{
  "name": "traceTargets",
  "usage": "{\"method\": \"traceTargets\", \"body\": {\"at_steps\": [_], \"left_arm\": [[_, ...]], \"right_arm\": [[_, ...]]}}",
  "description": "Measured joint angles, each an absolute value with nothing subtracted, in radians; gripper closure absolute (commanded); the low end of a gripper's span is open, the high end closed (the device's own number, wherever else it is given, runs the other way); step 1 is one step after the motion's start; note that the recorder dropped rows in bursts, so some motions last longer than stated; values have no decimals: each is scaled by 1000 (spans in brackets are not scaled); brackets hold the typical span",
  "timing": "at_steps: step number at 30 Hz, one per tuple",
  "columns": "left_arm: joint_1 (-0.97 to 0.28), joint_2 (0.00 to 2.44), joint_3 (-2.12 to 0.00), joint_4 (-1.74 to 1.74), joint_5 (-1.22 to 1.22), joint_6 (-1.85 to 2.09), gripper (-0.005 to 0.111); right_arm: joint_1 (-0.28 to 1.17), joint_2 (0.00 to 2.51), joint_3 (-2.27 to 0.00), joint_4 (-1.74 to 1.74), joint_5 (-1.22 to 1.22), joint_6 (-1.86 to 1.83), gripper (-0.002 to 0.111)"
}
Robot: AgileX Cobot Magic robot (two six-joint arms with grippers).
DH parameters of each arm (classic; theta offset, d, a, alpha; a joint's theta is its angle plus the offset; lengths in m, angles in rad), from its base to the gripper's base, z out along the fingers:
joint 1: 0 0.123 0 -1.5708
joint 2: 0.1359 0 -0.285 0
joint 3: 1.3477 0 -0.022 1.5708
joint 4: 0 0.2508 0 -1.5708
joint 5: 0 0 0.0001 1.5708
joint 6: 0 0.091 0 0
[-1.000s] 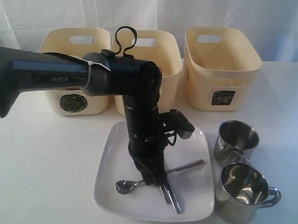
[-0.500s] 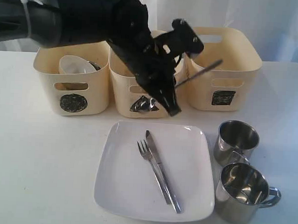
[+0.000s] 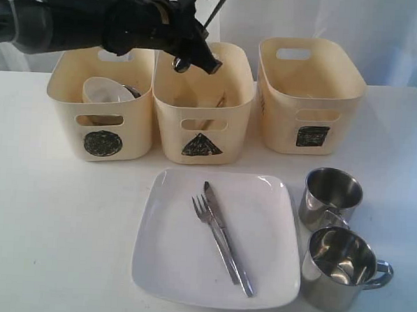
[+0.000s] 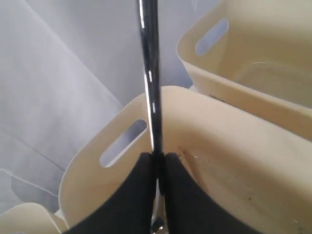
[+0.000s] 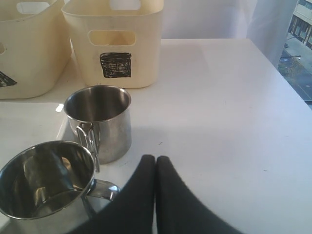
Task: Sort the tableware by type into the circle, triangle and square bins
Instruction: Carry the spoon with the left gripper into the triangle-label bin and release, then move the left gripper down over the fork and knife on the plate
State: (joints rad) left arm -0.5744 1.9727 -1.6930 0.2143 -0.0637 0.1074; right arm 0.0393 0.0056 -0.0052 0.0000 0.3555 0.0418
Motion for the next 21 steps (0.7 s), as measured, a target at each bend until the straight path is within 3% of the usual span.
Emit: {"method": "traceTargets", "body": {"at_steps": [6, 11, 14, 19, 21], "left_arm": [[-572, 1991, -1693, 214, -64, 80, 56], [-572, 1991, -1693, 214, -57, 65, 57], [-572, 1985, -1693, 212, -10, 39, 69], [-586, 1931, -1693, 206, 125, 13, 103], [-604, 1902, -1693, 206, 168, 13, 107]], "right_arm": [[39, 6, -5, 0, 355, 42, 108], [39, 6, -5, 0, 355, 42, 108], [39, 6, -5, 0, 355, 42, 108], [39, 6, -5, 0, 355, 42, 108], [39, 6, -5, 0, 355, 42, 108]]}}
